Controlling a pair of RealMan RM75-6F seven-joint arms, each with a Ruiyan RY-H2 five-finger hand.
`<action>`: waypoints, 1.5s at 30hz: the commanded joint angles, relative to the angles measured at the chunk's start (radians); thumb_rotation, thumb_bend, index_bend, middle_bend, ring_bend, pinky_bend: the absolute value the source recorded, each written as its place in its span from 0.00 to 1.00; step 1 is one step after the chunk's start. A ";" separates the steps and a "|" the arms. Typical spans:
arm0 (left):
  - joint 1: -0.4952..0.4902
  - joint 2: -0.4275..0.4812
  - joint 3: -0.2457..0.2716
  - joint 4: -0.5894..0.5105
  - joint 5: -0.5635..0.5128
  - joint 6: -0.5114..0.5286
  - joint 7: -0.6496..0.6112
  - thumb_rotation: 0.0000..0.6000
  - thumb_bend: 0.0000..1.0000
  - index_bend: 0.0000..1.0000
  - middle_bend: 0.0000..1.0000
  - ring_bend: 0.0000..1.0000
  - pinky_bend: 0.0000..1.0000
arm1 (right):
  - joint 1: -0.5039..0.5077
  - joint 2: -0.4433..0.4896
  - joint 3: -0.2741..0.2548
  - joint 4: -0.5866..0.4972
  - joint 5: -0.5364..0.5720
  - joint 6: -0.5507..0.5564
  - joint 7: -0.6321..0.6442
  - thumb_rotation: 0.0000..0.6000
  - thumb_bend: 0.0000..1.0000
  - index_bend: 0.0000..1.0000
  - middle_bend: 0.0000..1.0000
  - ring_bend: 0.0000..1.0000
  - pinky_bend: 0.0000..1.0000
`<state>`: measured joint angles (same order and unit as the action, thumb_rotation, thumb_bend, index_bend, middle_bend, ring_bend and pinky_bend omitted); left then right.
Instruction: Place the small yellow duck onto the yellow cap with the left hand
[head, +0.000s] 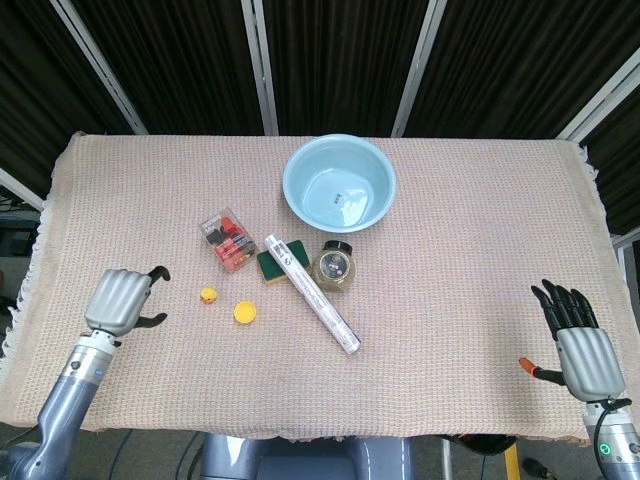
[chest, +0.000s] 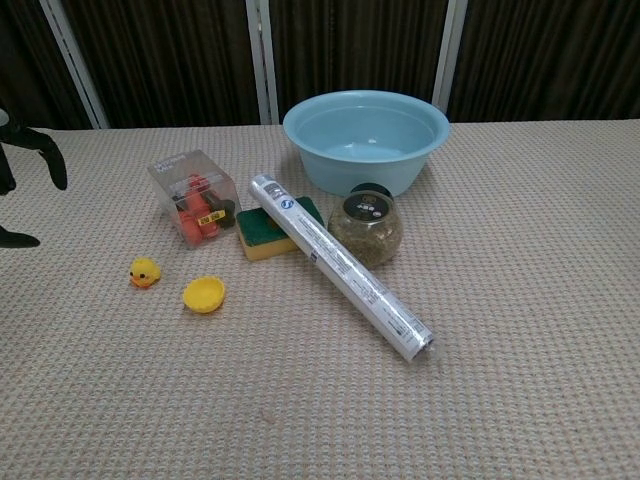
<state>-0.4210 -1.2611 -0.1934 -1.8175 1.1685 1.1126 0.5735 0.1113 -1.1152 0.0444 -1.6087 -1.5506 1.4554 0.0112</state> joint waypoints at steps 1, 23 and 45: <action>-0.082 -0.062 -0.028 0.010 -0.147 -0.060 0.115 1.00 0.15 0.42 1.00 0.90 0.68 | 0.000 -0.002 0.001 0.005 -0.009 0.008 0.007 1.00 0.05 0.02 0.00 0.00 0.03; -0.322 -0.254 -0.003 0.164 -0.579 -0.060 0.399 1.00 0.22 0.35 1.00 0.90 0.69 | -0.001 0.002 0.003 0.006 -0.003 0.010 0.043 1.00 0.05 0.02 0.00 0.00 0.03; -0.376 -0.333 0.045 0.290 -0.619 -0.063 0.351 1.00 0.27 0.40 1.00 0.90 0.69 | -0.002 0.003 0.006 0.002 0.003 0.012 0.050 1.00 0.05 0.02 0.00 0.00 0.03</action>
<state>-0.7956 -1.5907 -0.1489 -1.5306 0.5482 1.0507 0.9283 0.1095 -1.1124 0.0507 -1.6071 -1.5475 1.4672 0.0608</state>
